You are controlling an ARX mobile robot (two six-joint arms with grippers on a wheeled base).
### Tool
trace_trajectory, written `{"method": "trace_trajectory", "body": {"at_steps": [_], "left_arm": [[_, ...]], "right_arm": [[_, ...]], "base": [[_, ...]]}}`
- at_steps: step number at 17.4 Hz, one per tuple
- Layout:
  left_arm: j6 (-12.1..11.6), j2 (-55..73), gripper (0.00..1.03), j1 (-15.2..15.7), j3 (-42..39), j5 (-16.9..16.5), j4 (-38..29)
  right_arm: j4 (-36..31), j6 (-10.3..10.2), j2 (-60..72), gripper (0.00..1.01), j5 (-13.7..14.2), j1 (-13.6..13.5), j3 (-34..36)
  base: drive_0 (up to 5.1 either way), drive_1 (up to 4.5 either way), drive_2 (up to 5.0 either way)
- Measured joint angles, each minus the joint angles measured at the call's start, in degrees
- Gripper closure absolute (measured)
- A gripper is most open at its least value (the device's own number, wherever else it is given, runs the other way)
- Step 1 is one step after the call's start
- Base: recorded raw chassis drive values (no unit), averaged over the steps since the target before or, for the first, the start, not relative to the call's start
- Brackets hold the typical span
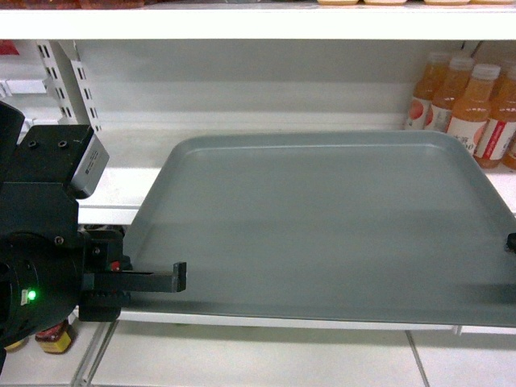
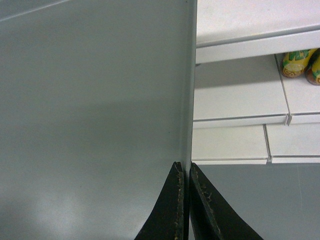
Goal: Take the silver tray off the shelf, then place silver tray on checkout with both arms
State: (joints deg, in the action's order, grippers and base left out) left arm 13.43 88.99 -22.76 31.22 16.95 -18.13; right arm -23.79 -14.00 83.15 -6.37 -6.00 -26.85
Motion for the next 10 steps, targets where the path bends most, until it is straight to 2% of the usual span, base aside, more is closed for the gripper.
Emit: {"method": "trace_trajectory", "body": {"at_steps": [10], "left_arm": [[-0.04,-0.02,1.00,-0.02,-0.04,-0.02,-0.02]], "right_arm": [[0.00,-0.13,-0.02,0.99,-0.11,0.02,0.04]], "base": [[0.1,-4.20,4.4]]}}
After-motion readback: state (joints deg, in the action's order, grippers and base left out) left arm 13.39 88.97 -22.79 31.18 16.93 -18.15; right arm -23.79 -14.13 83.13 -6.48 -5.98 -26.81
